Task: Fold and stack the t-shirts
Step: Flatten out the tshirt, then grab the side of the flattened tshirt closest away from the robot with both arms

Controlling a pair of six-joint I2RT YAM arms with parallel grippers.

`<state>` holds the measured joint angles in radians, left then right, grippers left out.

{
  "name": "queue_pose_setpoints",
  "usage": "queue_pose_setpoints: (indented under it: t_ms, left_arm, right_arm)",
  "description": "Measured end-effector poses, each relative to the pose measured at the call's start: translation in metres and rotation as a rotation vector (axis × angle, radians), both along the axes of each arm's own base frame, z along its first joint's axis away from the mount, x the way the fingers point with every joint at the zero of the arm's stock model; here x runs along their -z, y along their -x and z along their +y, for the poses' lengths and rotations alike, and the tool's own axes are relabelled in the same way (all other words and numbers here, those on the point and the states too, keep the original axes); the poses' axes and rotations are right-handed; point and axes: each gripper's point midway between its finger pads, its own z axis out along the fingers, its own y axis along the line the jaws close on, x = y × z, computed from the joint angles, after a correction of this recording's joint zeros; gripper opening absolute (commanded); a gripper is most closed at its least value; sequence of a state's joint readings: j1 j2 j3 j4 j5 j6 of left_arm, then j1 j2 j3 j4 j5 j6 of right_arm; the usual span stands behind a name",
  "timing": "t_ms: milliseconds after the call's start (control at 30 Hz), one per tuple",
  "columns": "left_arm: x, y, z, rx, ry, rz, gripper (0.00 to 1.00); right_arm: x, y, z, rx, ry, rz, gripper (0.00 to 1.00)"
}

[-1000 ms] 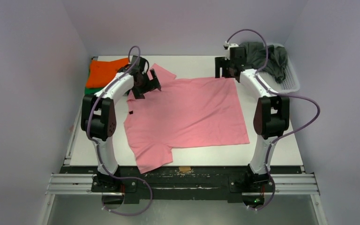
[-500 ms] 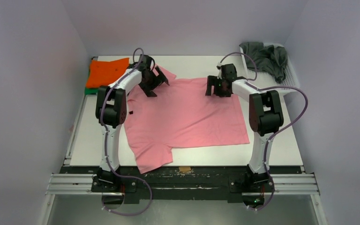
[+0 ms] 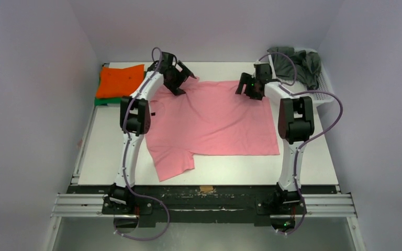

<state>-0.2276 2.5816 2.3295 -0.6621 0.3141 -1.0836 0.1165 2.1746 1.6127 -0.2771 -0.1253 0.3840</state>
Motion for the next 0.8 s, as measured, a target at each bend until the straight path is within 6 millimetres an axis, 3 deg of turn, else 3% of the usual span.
queue_pose_setpoints:
  t_ms: [267,467,567,633,800]
  left_arm:
    - [-0.006,-0.036,0.001,-0.064,0.093,-0.069,1.00]
    - [-0.012,-0.042,0.011,-0.045,0.101,-0.115,1.00]
    - [-0.019,-0.026,0.013,0.000,0.061,-0.113,1.00]
    - [-0.034,-0.009,0.013,0.034,0.030,-0.118,1.00]
    - [-0.117,0.056,0.022,0.111,-0.050,-0.216,1.00]
  right_arm:
    - [-0.004,-0.051,-0.018,0.041,-0.016,-0.061,0.82]
    - [-0.007,-0.049,-0.021,0.029,-0.018,-0.055,0.88]
    - [-0.017,-0.030,-0.022,0.018,-0.012,-0.044,0.89]
    - [-0.032,-0.015,-0.022,0.011,-0.008,-0.052,0.90]
    - [-0.096,0.021,-0.022,-0.004,-0.006,-0.152,0.91]
